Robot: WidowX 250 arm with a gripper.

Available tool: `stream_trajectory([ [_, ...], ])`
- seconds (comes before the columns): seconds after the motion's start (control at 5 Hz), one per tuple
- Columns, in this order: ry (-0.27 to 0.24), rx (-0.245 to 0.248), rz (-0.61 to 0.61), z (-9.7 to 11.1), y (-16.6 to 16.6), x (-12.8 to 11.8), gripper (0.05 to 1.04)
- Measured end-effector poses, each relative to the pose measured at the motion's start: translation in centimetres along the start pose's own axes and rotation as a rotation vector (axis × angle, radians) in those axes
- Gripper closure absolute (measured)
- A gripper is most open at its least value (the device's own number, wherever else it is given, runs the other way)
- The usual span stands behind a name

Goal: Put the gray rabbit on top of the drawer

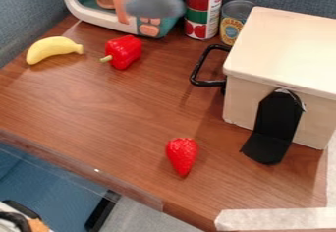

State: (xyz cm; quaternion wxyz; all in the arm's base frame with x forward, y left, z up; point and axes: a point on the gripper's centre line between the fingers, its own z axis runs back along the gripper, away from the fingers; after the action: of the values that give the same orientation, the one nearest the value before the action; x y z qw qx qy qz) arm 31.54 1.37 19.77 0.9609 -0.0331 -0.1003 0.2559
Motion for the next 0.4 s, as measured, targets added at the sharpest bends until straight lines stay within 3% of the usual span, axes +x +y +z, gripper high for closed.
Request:
stream_trajectory([
  [0.2, -0.022, -0.026, -0.050, -0.7, -5.1, -0.4, 0.610],
  [0.4, -0.019, -0.033, -0.135, -2.8, -10.3, -1.9, 0.610],
])
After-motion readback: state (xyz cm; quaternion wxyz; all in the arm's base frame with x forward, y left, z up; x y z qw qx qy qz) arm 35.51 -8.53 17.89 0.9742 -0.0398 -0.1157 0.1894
